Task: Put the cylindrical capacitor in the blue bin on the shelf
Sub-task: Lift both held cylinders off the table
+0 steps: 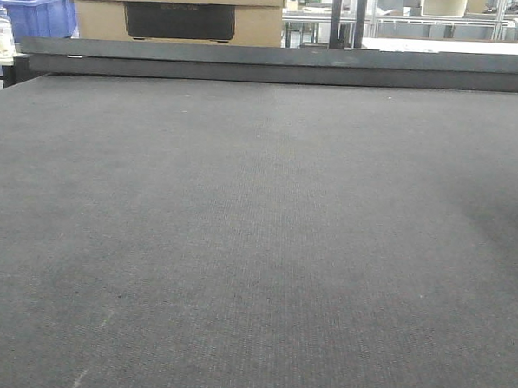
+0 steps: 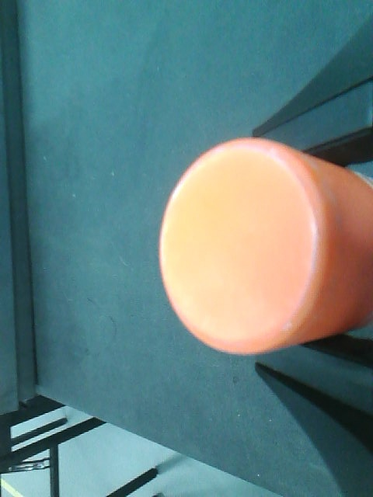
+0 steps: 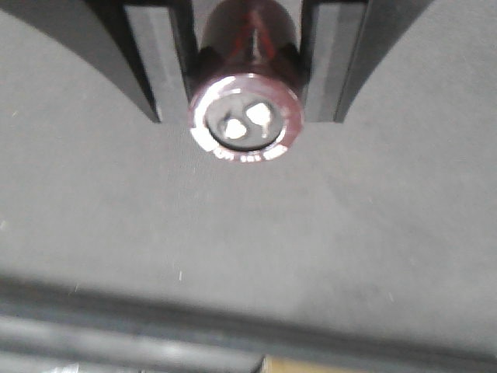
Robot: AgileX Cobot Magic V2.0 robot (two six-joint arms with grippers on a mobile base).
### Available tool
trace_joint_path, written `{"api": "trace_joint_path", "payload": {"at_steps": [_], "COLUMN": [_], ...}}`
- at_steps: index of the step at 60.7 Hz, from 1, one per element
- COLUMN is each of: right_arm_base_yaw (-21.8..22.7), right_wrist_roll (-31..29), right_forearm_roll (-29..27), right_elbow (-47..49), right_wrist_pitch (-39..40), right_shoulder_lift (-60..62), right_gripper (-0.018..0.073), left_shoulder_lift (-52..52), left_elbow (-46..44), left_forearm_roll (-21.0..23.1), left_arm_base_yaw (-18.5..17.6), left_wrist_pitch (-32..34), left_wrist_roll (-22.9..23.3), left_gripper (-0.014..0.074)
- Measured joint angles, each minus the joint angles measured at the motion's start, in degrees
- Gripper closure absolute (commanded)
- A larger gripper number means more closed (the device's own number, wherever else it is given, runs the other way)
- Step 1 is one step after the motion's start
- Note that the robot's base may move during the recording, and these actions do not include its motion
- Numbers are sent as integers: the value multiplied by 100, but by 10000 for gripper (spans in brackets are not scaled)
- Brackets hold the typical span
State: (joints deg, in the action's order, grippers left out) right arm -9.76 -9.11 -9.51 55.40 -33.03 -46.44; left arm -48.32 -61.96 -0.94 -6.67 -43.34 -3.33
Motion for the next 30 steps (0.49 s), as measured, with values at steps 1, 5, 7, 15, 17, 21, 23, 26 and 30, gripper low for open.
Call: {"api": "trace_joint_path", "payload": {"at_steps": [1,5,7,15,17,21,23,26,30], "right_arm_base_yaw": [-10,-10,-10,-10,-10,-10,-10,-10,-10], "right_wrist_roll": [0,0,0,0,0,-10,-10,-10,-10], "right_forearm_roll": [0,0,0,0,0,0,0,0,0], "right_elbow": [0,0,0,9,9,9,9,9,9], "right_wrist_pitch": [-32,-59,-73,-42,-25,3,3,13,13], "right_shoulder_lift": [96,389,544,1041,1102,1174,1184,1184,1184], "right_gripper": [575,575,575,575,575,575,575,575,575], "left_shoulder_lift": [26,117,146,171,171,171,171,171,171], "left_elbow": [0,0,-9,-9,-9,-9,-9,-9,-9], "left_forearm_roll": [10,25,38,49,49,49,49,49,49], "left_arm_base_yaw": [0,0,0,0,0,0,0,0,0], "left_wrist_pitch": [-16,-40,-52,-52,-52,-52,-52,-52,-52], "left_wrist_roll": [0,0,0,-8,-8,-8,-8,-8,-8], "left_gripper": [707,707,707,707,707,707,707,707,707]}}
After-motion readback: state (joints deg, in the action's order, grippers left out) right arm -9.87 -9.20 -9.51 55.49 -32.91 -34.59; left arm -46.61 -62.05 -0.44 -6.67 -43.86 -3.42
